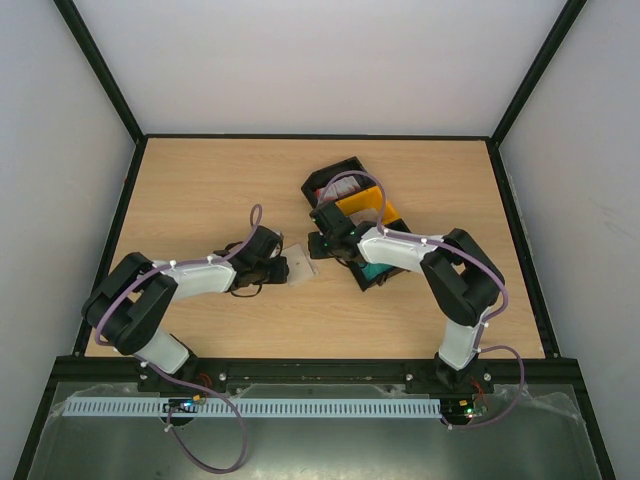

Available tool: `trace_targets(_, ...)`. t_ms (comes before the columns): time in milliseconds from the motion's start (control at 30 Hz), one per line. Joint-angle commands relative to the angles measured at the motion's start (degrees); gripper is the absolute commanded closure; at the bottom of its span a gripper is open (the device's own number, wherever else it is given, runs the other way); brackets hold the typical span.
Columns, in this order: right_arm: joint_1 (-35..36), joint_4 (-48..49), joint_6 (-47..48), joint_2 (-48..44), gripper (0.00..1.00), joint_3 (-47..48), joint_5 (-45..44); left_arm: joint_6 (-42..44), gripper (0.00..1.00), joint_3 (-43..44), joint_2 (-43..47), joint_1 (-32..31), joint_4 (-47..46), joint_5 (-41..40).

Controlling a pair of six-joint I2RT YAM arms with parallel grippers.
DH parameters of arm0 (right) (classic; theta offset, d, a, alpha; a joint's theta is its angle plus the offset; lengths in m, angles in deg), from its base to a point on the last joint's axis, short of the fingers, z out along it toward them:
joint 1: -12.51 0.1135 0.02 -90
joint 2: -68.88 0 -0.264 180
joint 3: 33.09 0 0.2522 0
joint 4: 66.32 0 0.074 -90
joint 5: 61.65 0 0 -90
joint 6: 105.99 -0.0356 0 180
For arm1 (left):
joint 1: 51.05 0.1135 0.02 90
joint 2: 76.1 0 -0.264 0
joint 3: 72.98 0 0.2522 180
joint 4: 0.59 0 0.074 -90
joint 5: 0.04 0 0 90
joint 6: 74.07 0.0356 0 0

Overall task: Put the credit cards into the card holder
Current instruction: Close the card holder at the center of the board.

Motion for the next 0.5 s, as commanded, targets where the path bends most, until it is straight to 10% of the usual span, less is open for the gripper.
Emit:
trace_targets(0, 0.2, -2.1, -0.1, -0.5, 0.74, 1.5, -1.9, 0.2, 0.74, -1.6, -1.3, -0.1, 5.8, 1.7)
trace_targets(467, 0.2, -1.5, -0.4, -0.4, 0.89, 1.8, -1.2, 0.0, 0.75, -1.9, -1.0, -0.1, 5.5, 1.9)
